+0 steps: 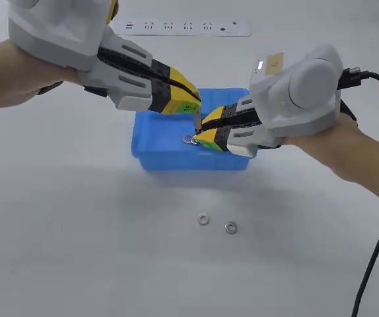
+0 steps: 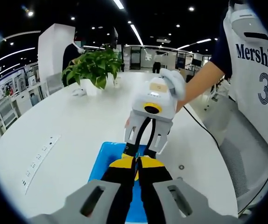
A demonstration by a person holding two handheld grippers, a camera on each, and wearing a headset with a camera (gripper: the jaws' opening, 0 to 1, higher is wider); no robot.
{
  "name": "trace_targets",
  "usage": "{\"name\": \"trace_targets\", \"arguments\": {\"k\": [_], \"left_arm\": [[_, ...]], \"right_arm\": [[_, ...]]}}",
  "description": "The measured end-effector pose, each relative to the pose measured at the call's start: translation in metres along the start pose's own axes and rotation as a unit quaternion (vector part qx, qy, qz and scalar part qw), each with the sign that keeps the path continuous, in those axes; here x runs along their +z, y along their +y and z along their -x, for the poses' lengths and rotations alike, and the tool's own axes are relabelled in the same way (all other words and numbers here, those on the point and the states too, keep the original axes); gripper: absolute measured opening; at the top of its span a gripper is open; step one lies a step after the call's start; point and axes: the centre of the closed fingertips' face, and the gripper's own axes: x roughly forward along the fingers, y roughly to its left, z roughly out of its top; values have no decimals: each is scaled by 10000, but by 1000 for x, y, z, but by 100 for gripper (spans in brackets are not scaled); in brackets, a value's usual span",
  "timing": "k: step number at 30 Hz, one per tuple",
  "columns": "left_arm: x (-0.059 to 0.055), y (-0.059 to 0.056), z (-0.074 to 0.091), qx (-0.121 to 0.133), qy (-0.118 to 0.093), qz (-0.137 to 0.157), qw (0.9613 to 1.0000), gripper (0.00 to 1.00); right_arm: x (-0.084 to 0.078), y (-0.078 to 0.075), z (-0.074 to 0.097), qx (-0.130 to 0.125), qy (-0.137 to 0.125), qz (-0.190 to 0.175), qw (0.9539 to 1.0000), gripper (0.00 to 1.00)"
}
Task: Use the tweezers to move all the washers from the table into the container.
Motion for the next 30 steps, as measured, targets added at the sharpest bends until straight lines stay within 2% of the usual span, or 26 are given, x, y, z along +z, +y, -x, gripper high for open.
{"name": "trace_targets", "arguments": {"k": [7,17,24,30], "left_arm": [[-3,-1,-3,15,62,-24,10000,6],[-1,-4,-3,-15,45,-38,10000,6],[11,-5,4,53,-115,-68,9999,6],[23,-12,13,104,-242,-67,9996,6]], "right_arm": [[1,1,0,43,-67,-221,9997,11],[5,1,-3,105,-157,-335,9993,14],[18,1,2,80,-372,-251,9990,11],[28,2,14,-11,-485,-210,9986,11]]}}
